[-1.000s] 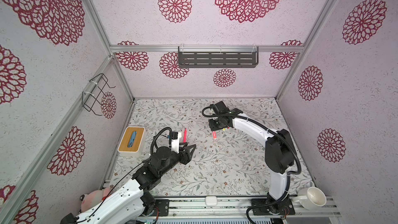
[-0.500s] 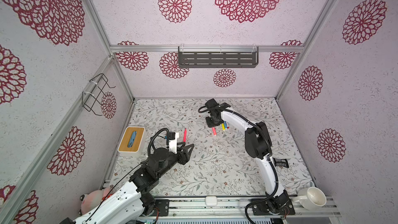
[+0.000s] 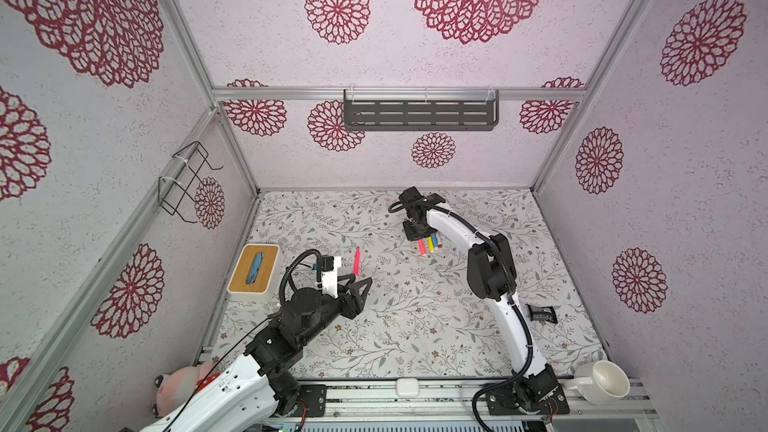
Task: Insert the pens into the pen caps
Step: 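Carry the capped pink highlighter with the right gripper beside the yellow, blue, red markers, then open the right gripper and lift away while the left moves over the other pink highlighter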
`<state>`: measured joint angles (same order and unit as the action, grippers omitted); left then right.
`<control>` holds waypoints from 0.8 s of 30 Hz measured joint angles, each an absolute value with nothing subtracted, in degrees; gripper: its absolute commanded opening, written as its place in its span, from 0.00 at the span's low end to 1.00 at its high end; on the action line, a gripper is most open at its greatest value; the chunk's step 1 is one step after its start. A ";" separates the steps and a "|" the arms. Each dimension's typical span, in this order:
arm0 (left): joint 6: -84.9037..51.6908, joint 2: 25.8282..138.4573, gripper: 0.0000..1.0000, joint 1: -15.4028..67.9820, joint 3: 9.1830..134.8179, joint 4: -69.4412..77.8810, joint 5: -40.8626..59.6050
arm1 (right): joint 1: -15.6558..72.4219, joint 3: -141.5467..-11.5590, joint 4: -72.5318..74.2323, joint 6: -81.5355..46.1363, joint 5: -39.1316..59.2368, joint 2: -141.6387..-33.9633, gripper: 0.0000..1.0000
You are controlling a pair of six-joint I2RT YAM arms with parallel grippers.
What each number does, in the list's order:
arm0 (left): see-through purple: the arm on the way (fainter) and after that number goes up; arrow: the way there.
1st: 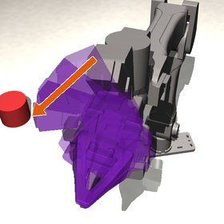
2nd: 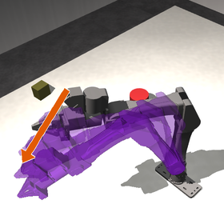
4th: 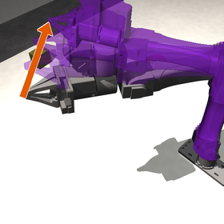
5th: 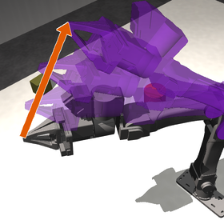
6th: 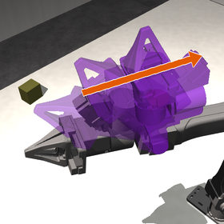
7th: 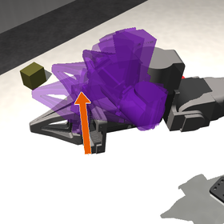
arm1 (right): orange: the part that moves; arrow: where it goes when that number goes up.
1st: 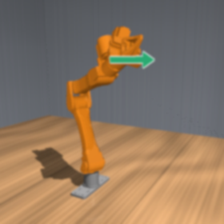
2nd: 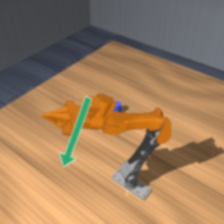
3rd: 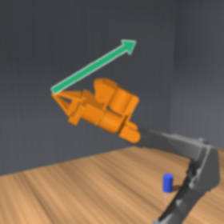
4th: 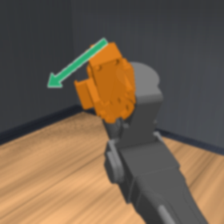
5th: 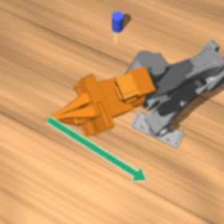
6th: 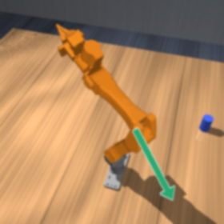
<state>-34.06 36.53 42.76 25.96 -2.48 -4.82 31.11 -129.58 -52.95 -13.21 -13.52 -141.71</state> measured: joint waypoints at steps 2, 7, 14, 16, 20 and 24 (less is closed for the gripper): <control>-34.15 36.45 0.59 42.76 25.96 -2.50 -4.82 | 30.76 -129.78 -53.08 -13.21 -13.87 -141.97 0.15; -34.35 36.36 0.59 42.76 25.96 -2.52 -4.82 | 30.20 -131.44 -53.60 -13.41 -14.52 -143.20 0.36; -34.54 36.36 0.59 42.76 25.96 -2.52 -4.80 | 30.06 -131.41 -53.80 -13.82 -16.47 -143.44 0.41; -34.54 36.36 0.59 42.76 25.96 -2.52 -4.80 | 30.44 -130.06 -52.75 -14.02 -16.75 -142.85 0.41; -34.54 36.36 0.59 42.76 25.96 -2.52 -4.82 | 31.40 -124.16 -50.22 -14.02 -16.69 -139.15 0.40; -34.52 36.36 0.59 42.76 25.96 -2.52 -4.82 | 32.69 -121.36 -48.49 -14.02 -13.10 -135.28 0.40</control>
